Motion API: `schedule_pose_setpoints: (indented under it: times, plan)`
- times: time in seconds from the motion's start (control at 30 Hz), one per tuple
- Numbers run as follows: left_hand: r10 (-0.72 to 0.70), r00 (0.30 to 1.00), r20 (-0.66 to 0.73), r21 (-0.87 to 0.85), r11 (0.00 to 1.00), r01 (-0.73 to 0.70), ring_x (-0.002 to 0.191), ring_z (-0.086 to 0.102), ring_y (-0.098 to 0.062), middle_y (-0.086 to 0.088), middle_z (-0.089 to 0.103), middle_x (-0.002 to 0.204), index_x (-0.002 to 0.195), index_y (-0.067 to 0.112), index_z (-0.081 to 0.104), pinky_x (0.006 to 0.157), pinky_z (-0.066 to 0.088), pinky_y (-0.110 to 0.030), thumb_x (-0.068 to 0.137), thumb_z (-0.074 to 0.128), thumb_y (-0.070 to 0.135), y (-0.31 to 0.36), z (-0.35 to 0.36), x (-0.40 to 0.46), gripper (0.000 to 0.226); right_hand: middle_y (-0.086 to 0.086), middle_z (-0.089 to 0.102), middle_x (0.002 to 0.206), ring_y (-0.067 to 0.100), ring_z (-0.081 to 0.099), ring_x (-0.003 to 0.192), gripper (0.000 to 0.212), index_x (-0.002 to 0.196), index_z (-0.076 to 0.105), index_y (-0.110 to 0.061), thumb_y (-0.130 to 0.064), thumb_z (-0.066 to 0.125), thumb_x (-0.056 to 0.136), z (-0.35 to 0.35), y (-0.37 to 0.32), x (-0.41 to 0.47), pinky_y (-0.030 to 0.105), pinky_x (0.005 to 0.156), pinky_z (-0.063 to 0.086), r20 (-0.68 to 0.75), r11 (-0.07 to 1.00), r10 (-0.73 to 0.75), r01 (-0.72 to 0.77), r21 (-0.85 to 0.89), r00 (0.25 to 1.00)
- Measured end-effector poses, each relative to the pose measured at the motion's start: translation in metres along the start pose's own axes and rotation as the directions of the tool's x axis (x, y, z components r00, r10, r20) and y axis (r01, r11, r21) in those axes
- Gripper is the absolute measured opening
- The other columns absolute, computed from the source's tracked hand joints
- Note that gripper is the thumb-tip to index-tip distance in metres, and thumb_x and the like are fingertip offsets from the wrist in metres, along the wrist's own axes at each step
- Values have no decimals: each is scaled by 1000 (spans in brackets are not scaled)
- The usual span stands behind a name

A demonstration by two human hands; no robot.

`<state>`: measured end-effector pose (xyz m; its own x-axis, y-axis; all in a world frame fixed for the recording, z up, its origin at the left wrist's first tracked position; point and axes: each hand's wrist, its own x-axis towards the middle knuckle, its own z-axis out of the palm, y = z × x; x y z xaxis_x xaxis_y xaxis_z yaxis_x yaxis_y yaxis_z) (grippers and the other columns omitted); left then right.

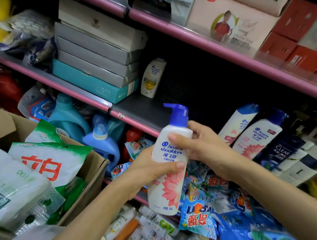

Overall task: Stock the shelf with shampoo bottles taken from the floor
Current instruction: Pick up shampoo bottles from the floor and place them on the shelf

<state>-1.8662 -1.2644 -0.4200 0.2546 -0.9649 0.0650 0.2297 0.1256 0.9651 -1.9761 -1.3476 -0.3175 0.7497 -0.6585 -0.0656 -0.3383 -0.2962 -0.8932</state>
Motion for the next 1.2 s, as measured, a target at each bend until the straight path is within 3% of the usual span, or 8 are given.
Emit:
schedule_pose_setpoints:
  times: [0.1,0.23,0.37,0.47,0.6,0.83,0.97,1.2]
  plan:
    - [14,995,-99,56,998,-8,84,71,-10,2,74,94,97,28,65,67,55,-21,72,81,28,-1,-1,1,30,9,74,93,23,73,85,32,102,63,-10,-24,77,77,7,10,9,44,83,58,-69,1000,-13,13,1,998]
    - [126,876,-466,410,908,88,84,61,6,18,61,99,105,37,42,64,47,-14,44,74,65,3,0,13,74,10,74,91,20,73,81,25,96,64,-10,-19,76,77,0,-1,45,38,77,59,-165,994,-47,62,85,985]
    - [362,811,-459,718,689,99,111,44,-14,5,38,123,137,24,23,85,45,-34,57,77,54,16,-7,61,101,14,72,98,25,71,88,33,108,60,-3,-19,72,82,-15,-34,104,41,82,58,-197,981,-97,127,148,976]
    - [374,739,-560,696,697,175,106,51,-28,-2,41,113,121,16,31,79,46,-39,61,78,38,40,-25,115,79,12,71,102,24,71,90,34,112,59,-5,-20,71,84,-19,-53,148,41,85,57,-200,977,-149,175,118,968]
    - [371,725,-580,676,715,175,93,55,-31,-4,46,103,105,16,32,73,45,-36,55,79,34,63,-55,182,71,7,71,100,19,69,89,31,108,62,-12,-24,73,81,-18,-61,203,34,82,56,-299,956,-288,293,-26,910]
    - [323,733,-599,640,743,196,86,54,-23,-3,46,107,108,18,34,67,45,-32,56,82,30,40,-97,252,72,6,68,114,17,66,97,37,115,64,-12,-27,73,82,-24,-44,272,30,87,52,-253,969,-220,180,-170,942]
    - [324,736,-595,661,719,217,102,53,-26,-6,42,118,125,13,32,78,46,-34,56,84,29,21,-114,277,88,7,61,127,23,59,114,50,126,56,-13,-35,69,84,-34,-43,300,29,90,47,-189,869,-305,191,-457,933]
    - [390,694,-605,663,730,167,104,51,-30,-12,45,117,114,8,37,76,44,-34,53,87,25,9,-135,318,81,10,57,130,26,54,118,56,127,51,-9,-41,67,84,-45,-43,348,22,77,35,-186,743,-419,217,-633,889]
